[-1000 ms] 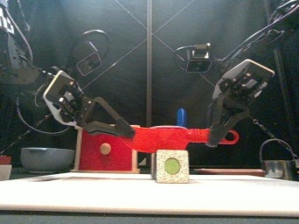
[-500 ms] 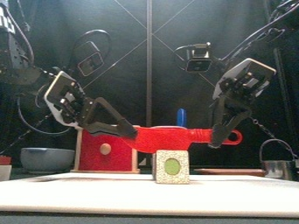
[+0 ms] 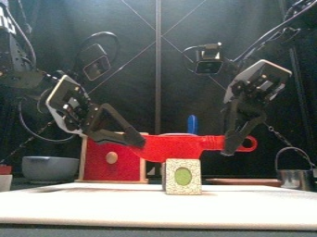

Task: Cut the sushi into 4 pieces with the knife
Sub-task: Cut the sushi into 4 pieces

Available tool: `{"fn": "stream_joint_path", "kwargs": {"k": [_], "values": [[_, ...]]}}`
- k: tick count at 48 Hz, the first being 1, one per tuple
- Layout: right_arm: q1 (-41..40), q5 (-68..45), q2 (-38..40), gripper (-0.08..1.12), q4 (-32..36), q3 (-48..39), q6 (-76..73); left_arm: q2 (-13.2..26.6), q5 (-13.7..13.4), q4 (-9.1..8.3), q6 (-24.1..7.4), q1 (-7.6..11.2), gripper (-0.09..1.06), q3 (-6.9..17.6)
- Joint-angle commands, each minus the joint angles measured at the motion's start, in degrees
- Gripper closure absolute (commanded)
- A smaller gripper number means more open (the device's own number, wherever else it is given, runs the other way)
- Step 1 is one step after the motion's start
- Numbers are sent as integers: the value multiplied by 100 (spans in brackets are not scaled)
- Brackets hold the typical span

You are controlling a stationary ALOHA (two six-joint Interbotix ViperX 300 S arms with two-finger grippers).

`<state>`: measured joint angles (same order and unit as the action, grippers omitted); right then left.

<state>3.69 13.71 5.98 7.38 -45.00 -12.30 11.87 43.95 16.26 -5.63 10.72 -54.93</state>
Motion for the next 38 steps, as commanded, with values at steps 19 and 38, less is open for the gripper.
{"fn": "stream_joint_path", "kwargs": {"k": [19,38], "values": [[44,-62,519,93,88,185,-9,-369,-158,0,-97,9,83,26],[105,-70,448,93,18,70,-18,-404,-158,0,-193,9,82,26]]}}
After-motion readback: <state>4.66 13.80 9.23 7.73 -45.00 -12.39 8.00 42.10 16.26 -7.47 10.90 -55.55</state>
